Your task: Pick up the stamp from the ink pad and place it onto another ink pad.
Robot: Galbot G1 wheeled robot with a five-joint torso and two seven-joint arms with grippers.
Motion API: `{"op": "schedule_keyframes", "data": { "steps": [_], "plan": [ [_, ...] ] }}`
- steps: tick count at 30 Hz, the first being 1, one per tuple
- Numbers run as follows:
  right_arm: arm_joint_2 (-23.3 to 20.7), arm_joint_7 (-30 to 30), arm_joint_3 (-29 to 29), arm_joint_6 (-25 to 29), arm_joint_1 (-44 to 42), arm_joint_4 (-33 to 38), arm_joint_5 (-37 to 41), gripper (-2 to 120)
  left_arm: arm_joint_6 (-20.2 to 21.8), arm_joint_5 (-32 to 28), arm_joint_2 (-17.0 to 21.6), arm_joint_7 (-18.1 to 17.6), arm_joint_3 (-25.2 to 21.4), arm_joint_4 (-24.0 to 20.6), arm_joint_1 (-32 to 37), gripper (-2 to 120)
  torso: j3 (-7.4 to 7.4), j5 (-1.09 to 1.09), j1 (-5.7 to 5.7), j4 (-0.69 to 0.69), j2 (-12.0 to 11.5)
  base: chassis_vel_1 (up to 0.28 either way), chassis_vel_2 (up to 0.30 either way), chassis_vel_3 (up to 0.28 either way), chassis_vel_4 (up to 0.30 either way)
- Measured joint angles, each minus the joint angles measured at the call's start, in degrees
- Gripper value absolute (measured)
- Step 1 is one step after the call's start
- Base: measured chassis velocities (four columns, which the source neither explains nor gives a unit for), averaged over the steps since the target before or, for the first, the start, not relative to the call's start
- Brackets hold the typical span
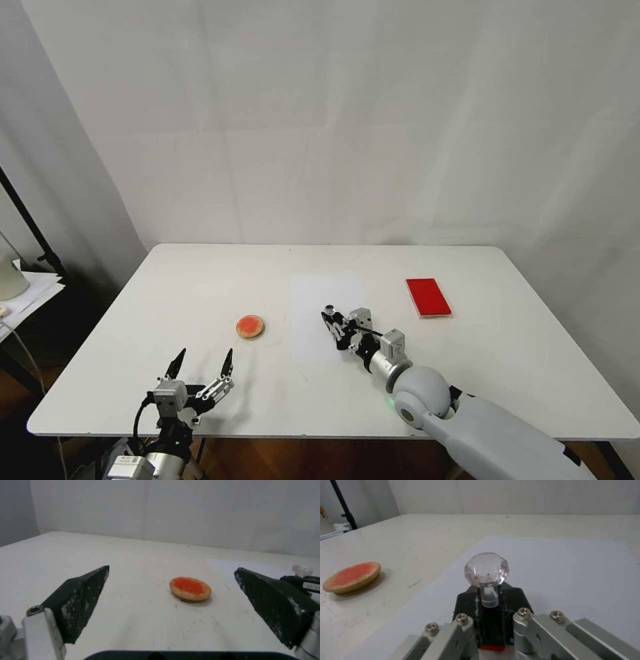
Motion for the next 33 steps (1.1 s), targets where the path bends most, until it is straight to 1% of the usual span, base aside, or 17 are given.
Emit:
{"op": "schedule_keyframes", "data": {
  "steps": [1,3,4,6,7,8,10,11,12,13,15,17,18,23,26,33],
  "plan": [
    [-0.1,0.0,0.0,0.1,0.7,0.7,0.5,9,0.0,0.0,0.0,0.0,0.0,0.0,0.0,100,0.01,0.0,0.01,-0.02,0.0,0.0,0.0,0.0,0.0],
    [-0.1,-0.1,-0.2,0.4,2.0,1.8,1.0,9,0.0,0.0,0.0,0.0,0.0,0.0,0.0,100,0.0,-0.01,0.01,-0.01,0.0,0.0,0.0,0.0,0.0],
    [-0.1,-0.3,-1.2,0.6,3.7,2.7,1.5,9,0.0,0.0,0.0,0.0,0.0,0.0,0.0,100,-0.01,-0.01,0.0,-0.01,0.0,0.0,0.0,0.0,0.0],
    [0.0,-1.2,-4.9,0.7,8.2,3.6,2.5,9,0.0,0.0,0.0,0.0,0.0,0.0,0.0,100,0.0,0.0,0.01,0.0,0.0,0.0,0.0,0.0,0.0],
    [0.0,-1.2,-4.9,0.7,8.2,3.6,2.5,9,0.0,0.0,0.0,0.0,0.0,0.0,0.0,100,0.0,0.0,0.01,0.0,0.0,0.0,0.0,0.0,0.0],
    [0.4,-1.7,-7.7,0.8,10.9,3.6,3.1,9,0.0,0.0,0.0,0.0,0.0,0.0,0.0,100,0.0,-0.02,0.0,0.0,0.0,0.0,0.0,0.0,0.0],
    [1.6,-2.7,-12.3,0.9,15.3,2.8,3.6,9,0.0,0.0,0.0,0.0,0.0,0.0,0.0,100,0.0,-0.02,0.01,0.01,0.0,0.0,0.0,0.0,0.0],
    [2.1,-3.1,-13.5,1.0,16.5,2.4,3.6,9,0.0,0.0,0.0,0.0,0.0,0.0,0.0,100,0.0,-0.02,0.0,0.01,0.0,0.0,0.0,0.0,0.0],
    [3.7,-3.9,-16.1,1.4,18.6,1.2,3.5,9,0.0,0.0,0.0,0.0,0.0,0.0,0.0,100,0.0,-0.03,0.01,0.02,0.0,0.0,0.0,0.0,0.0],
    [3.7,-3.9,-16.1,1.4,18.6,1.2,3.5,9,0.0,0.0,0.0,0.0,0.0,0.0,0.0,100,0.0,-0.03,0.01,0.02,0.0,0.0,0.0,0.0,0.0],
    [5.1,-4.3,-17.7,1.5,19.8,0.0,3.5,9,0.0,0.0,0.0,0.0,0.0,0.0,0.0,100,0.0,-0.02,0.01,0.02,0.0,0.0,0.0,0.0,0.0],
    [8.3,-4.5,-19.8,1.7,21.0,-2.5,3.0,9,0.0,0.0,0.0,0.0,0.0,0.0,0.0,100,0.0,-0.03,0.01,0.01,0.0,0.0,0.0,0.0,0.0],
    [8.3,-4.5,-19.8,1.7,21.0,-2.5,3.0,9,0.0,0.0,0.0,0.0,0.0,0.0,0.0,100,0.0,-0.03,0.01,0.01,0.0,0.0,0.0,0.0,0.0],
    [13.2,-4.5,-21.3,1.8,21.3,-7.4,1.9,9,0.0,0.0,0.0,0.0,0.0,0.0,0.0,100,0.0,-0.03,0.01,0.01,0.0,0.0,0.0,0.0,0.0],
    [14.3,-4.4,-21.3,2.0,20.9,-9.0,1.5,9,0.0,0.0,0.0,0.0,0.0,0.0,0.0,100,0.0,-0.03,0.01,0.01,0.0,0.0,0.0,0.0,0.0],
    [15.4,-4.3,-20.7,2.7,19.3,-10.5,0.7,9,0.0,0.0,0.0,0.0,0.0,0.0,0.0,100,0.0,0.0,0.01,0.0,0.0,0.0,0.0,0.0,0.0]
  ]
}}
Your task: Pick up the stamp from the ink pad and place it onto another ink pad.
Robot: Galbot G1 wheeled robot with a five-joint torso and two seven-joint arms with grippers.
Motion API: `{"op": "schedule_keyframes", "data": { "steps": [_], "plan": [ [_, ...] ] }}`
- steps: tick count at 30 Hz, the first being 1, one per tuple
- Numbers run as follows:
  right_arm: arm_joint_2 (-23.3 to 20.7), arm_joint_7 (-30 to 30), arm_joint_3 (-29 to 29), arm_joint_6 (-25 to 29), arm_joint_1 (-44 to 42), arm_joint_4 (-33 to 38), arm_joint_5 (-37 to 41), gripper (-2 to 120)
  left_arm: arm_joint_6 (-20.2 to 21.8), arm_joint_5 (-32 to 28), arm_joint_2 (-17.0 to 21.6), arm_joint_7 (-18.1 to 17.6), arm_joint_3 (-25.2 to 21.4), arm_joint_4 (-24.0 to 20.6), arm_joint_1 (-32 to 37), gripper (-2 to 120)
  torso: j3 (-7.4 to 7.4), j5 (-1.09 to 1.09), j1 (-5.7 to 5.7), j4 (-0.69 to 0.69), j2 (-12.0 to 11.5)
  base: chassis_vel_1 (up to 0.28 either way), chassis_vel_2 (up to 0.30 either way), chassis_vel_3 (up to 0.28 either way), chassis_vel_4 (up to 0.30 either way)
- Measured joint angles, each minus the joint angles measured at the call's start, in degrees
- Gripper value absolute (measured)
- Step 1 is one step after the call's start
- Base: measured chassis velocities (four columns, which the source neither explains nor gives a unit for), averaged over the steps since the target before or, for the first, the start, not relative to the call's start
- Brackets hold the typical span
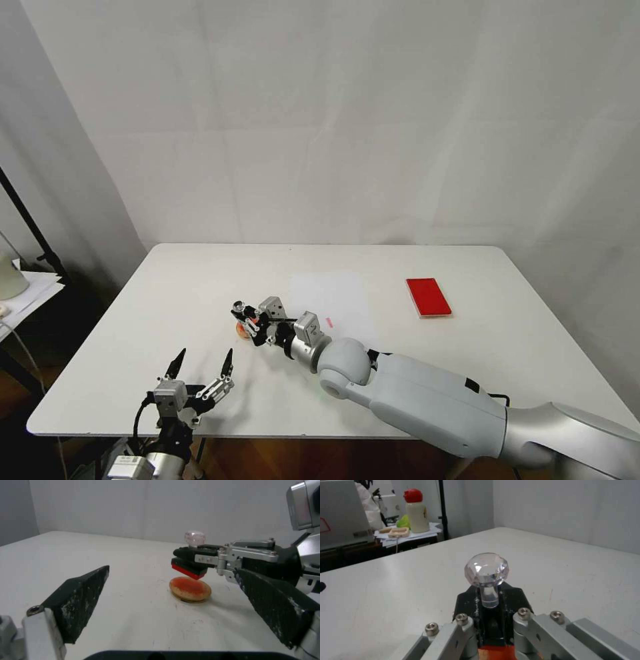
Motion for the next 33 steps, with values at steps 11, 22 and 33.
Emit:
{"op": "schedule_keyframes", "data": {
  "steps": [11,22,33],
  "plan": [
    [0.5,-0.2,0.4,0.7,-1.3,-1.6,-0.8,9,0.0,0.0,0.0,0.0,0.0,0.0,0.0,100,0.0,0.0,0.0,0.0,0.0,0.0,0.0,0.0,0.0],
    [0.7,-0.9,0.9,1.4,-2.4,-2.8,-1.7,9,0.0,0.0,0.0,0.0,0.0,0.0,0.0,100,0.0,0.0,0.0,0.0,0.0,0.0,0.0,0.0,0.0],
    [0.9,-0.3,1.1,1.3,-2.7,-2.6,-0.7,28,0.0,0.0,0.0,0.0,0.0,0.0,0.0,100,0.0,0.0,0.0,0.0,0.0,0.0,0.0,0.0,0.0]
  ]
}}
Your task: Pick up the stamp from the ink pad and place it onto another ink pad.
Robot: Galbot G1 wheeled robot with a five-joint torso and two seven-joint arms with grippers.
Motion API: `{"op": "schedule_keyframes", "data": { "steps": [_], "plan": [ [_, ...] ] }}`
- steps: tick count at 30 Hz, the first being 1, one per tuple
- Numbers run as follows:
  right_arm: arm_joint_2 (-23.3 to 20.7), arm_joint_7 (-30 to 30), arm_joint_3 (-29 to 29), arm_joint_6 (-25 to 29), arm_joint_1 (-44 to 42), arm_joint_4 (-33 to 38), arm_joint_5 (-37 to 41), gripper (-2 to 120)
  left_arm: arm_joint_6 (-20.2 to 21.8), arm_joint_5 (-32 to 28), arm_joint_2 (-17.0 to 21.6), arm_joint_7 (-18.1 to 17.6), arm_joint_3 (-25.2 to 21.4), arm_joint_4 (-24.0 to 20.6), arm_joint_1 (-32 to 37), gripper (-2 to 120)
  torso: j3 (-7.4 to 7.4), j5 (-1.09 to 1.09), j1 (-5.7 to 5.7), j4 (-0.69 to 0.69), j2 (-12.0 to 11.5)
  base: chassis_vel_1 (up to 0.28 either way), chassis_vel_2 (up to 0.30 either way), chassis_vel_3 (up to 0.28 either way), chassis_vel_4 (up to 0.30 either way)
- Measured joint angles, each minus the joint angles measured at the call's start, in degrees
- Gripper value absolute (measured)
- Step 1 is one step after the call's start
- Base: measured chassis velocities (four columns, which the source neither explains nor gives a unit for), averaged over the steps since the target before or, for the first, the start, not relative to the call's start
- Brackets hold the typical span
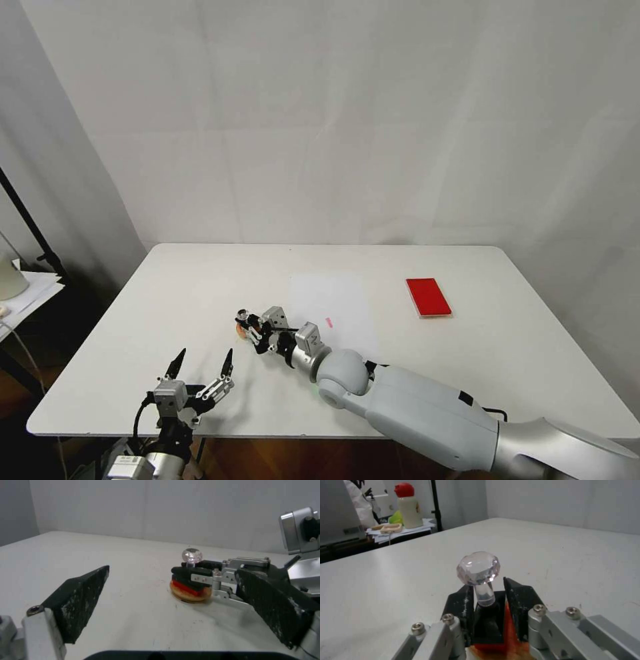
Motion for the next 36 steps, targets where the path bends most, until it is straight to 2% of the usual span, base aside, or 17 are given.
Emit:
{"op": "schedule_keyframes", "data": {
  "steps": [4,5,9,11,15,17,20,21,25,26,30,31,32,35,36],
  "plan": [
    [-0.1,0.1,0.1,0.0,0.1,0.2,0.2,43,0.0,0.0,0.0,0.0,0.0,0.0,0.0,100,0.0,0.0,0.0,0.0,0.0,0.0,0.0,0.0,0.0],
    [-0.1,0.1,0.1,0.0,0.1,0.2,0.2,43,0.0,0.0,0.0,0.0,0.0,0.0,0.0,100,0.0,0.0,0.0,0.0,0.0,0.0,0.0,0.0,0.0],
    [-0.2,0.2,0.3,-0.1,0.2,0.2,0.3,61,0.0,0.0,0.0,0.0,0.0,0.0,0.0,100,0.0,0.0,0.0,0.0,0.0,0.0,0.0,0.0,0.0],
    [-0.3,0.2,0.3,-0.1,0.2,0.3,0.3,65,0.0,0.0,0.0,0.0,0.0,0.0,0.0,100,0.0,0.0,0.0,0.0,0.0,0.0,0.0,0.0,0.0],
    [-0.4,0.2,0.3,-0.1,0.2,0.7,0.3,84,0.0,0.0,0.0,0.0,0.0,0.0,0.0,100,0.0,0.0,0.0,0.0,0.0,0.0,0.0,0.0,0.0],
    [-0.6,0.3,0.3,-0.1,0.1,0.9,0.3,88,0.0,0.0,0.0,0.0,0.0,0.0,0.0,100,0.0,0.0,0.0,0.0,0.0,0.0,0.0,0.0,0.0],
    [-2.8,1.1,0.1,-0.5,-0.1,3.9,0.5,100,0.0,0.0,0.0,0.0,0.0,0.0,0.0,100,0.0,0.02,0.0,0.02,0.0,0.0,0.0,0.0,0.0],
    [-2.8,1.1,0.1,-0.5,-0.1,3.9,0.5,100,0.0,0.0,0.0,0.0,0.0,0.0,0.0,100,0.0,0.02,0.0,0.02,0.0,0.0,0.0,0.0,0.0],
    [-10.6,1.6,-0.5,-0.9,0.2,11.7,-0.5,110,0.0,0.0,0.0,0.0,0.0,0.0,0.0,100,0.0,0.02,0.0,0.01,0.0,0.0,0.0,0.0,0.0],
    [-10.6,1.6,-0.5,-0.9,0.2,11.7,-0.5,110,0.0,0.0,0.0,0.0,0.0,0.0,0.0,100,0.0,0.02,0.0,0.01,0.0,0.0,0.0,0.0,0.0],
    [-21.4,2.4,3.9,0.1,-3.4,19.3,-4.5,114,0.0,0.0,0.0,0.0,0.0,0.0,0.0,100,0.0,0.02,0.0,0.0,0.0,0.0,0.0,0.0,0.0],
    [-24.6,4.3,6.0,1.0,-5.7,21.2,-5.4,115,0.0,0.0,0.0,0.0,0.0,0.0,0.0,100,0.0,0.03,0.0,-0.01,0.0,0.0,0.0,0.0,0.0],
    [-24.6,4.3,6.0,1.0,-5.7,21.2,-5.4,115,0.0,0.0,0.0,0.0,0.0,0.0,0.0,100,0.0,0.03,0.0,-0.01,0.0,0.0,0.0,0.0,0.0],
    [-30.2,13.6,14.0,2.9,-13.5,26.4,-7.0,114,0.0,0.0,0.0,0.0,0.0,0.0,0.0,100,0.0,0.02,0.0,-0.02,0.0,0.0,0.0,0.0,0.0],
    [-30.2,13.6,14.0,2.9,-13.5,26.4,-7.0,114,0.0,0.0,0.0,0.0,0.0,0.0,0.0,100,0.0,0.02,0.0,-0.02,0.0,0.0,0.0,0.0,0.0]
  ]
}}
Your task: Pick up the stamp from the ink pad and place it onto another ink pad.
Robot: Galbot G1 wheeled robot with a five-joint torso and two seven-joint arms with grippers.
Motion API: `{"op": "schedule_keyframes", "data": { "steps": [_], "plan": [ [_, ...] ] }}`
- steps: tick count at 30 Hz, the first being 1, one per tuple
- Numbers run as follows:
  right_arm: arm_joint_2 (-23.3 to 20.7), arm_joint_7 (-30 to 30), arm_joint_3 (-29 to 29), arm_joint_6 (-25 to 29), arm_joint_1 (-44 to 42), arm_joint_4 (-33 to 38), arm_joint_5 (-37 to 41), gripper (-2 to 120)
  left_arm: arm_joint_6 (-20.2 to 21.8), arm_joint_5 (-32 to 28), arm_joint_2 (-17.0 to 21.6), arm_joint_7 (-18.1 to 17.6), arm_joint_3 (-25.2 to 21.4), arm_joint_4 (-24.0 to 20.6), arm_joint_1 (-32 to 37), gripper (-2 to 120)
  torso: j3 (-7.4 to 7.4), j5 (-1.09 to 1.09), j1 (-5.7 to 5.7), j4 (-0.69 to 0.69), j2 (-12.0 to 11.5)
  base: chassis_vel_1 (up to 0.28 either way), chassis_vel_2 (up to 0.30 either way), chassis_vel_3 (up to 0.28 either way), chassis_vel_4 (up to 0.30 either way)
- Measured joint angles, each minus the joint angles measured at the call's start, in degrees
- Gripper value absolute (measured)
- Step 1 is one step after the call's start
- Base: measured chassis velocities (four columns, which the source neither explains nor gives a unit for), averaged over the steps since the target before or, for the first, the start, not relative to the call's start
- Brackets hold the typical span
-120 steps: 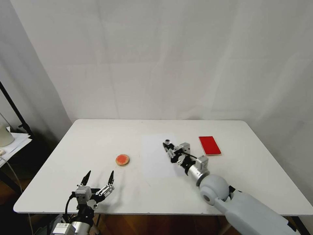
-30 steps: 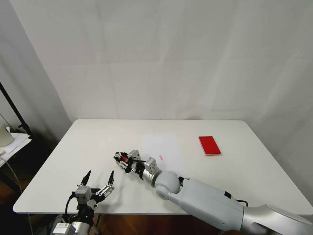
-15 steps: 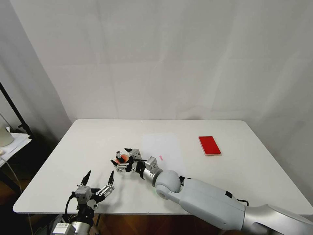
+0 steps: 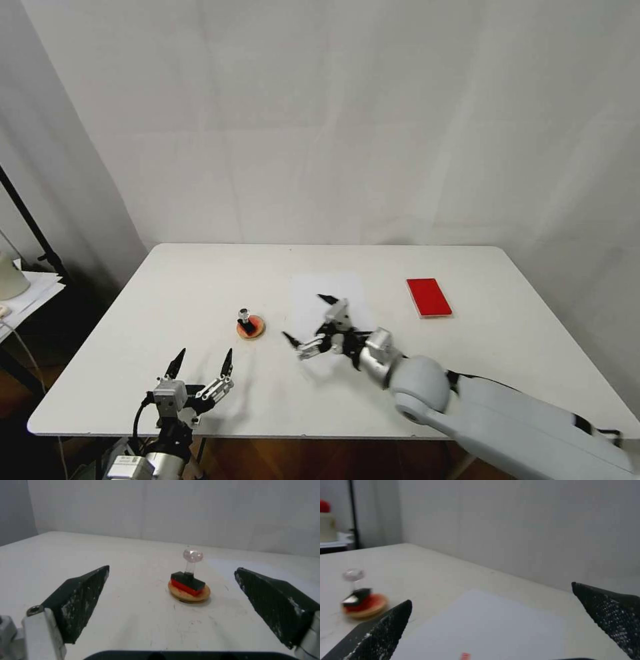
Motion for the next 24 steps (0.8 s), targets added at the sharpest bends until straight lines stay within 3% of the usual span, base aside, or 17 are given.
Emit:
{"op": "schedule_keyframes", "data": {
  "steps": [3,4,5,7,11,16,24],
  "plan": [
    [-1.9,7.4,10.7,1.5,-10.7,5.0,-2.8,111,0.0,0.0,0.0,0.0,0.0,0.0,0.0,100,0.0,0.0,0.0,0.02,0.0,0.0,0.0,0.0,0.0],
    [-1.8,9.1,17.5,4.5,-19.1,7.1,-5.3,109,0.0,0.0,0.0,0.0,0.0,0.0,0.0,100,0.0,0.0,0.0,0.03,0.0,0.0,0.0,0.0,0.0],
    [-0.1,11.8,29.1,8.9,-35.3,9.7,-14.1,103,0.0,0.0,0.0,0.0,0.0,0.0,0.0,100,-0.01,0.0,0.0,0.03,0.0,0.0,0.0,0.0,0.0],
    [0.9,12.3,31.8,9.2,-39.7,10.2,-16.2,102,0.0,0.0,0.0,0.0,0.0,0.0,0.0,100,-0.01,0.0,0.0,0.01,0.0,0.0,0.0,0.0,0.0],
    [7.4,11.8,41.2,10.3,-55.6,11.6,-25.7,100,0.0,0.0,0.0,0.0,0.0,0.0,0.0,100,-0.01,0.01,-0.02,0.0,0.0,0.0,0.0,0.0,0.0],
    [11.9,11.6,44.3,10.9,-61.9,12.0,-29.4,100,0.0,0.0,0.0,0.0,0.0,0.0,0.0,100,-0.01,-0.01,-0.01,0.02,0.0,0.0,0.0,0.0,0.0],
    [14.0,12.3,44.7,11.2,-64.4,12.7,-29.5,100,0.0,0.0,0.0,0.0,0.0,0.0,0.0,100,0.0,-0.01,0.0,0.02,0.0,0.0,0.0,0.0,0.0]
  ]
}}
